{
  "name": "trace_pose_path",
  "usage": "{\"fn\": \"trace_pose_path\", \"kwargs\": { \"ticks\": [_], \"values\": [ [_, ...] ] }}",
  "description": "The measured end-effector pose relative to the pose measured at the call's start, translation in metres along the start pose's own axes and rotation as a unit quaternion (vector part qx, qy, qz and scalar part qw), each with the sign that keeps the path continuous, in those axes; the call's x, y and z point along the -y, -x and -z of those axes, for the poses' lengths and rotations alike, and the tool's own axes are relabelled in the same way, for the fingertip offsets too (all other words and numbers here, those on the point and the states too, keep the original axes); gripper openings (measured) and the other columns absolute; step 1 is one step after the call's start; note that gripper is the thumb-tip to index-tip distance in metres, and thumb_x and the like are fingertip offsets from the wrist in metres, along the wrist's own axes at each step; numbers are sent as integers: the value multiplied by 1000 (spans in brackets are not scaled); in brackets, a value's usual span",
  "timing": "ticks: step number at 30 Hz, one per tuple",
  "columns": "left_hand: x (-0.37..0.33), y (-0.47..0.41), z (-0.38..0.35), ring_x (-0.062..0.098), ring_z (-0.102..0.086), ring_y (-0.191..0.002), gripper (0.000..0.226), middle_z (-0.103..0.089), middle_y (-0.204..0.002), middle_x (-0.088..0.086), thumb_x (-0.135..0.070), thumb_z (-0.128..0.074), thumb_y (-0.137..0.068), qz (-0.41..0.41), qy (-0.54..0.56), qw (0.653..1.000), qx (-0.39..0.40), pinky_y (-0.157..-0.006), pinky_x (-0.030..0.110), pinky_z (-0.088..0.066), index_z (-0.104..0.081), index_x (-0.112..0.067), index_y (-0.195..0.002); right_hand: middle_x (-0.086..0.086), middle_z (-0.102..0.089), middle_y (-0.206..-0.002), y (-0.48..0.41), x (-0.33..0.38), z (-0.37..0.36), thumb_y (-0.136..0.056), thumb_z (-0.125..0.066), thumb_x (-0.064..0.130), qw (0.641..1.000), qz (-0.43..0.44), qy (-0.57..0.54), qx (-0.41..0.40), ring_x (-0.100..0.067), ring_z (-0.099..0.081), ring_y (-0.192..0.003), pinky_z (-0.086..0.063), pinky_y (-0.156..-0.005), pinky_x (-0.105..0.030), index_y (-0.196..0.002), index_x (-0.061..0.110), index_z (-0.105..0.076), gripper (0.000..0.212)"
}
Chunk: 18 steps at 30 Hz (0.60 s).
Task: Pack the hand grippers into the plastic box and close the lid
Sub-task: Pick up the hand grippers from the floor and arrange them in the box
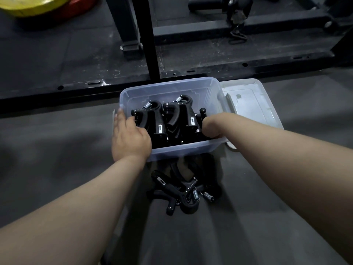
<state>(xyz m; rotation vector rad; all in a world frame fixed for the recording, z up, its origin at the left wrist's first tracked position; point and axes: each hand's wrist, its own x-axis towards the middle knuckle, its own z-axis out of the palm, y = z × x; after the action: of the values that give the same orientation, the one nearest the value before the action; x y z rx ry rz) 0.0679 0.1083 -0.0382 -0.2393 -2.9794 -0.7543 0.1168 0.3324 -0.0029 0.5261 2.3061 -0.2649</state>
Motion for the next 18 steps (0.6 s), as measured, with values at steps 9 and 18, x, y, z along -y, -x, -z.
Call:
{"fn": "trace_pose_path", "kwargs": {
  "ticks": [9,18],
  "values": [
    [-1,0,1,18,-8,-151,43,-16,-163,4,-17,-36,-94,5,-3,1000,6,-122,34,-12,-51,-11,-134,-12,-68,-93,0,-4,-2,-85,-43,16,988,-4,-155,2,-30,-67,-86,-56,-82,-39,-87,9,-63,21],
    [-1,1,1,16,-7,-151,42,-14,-163,1,-17,-37,-94,4,-1,1000,9,-122,34,-12,-50,-12,-134,-12,-53,-137,22,15,7,-99,-44,11,997,9,69,13,-29,-52,-122,-39,-101,-35,-140,6,-46,42]
  ]
}}
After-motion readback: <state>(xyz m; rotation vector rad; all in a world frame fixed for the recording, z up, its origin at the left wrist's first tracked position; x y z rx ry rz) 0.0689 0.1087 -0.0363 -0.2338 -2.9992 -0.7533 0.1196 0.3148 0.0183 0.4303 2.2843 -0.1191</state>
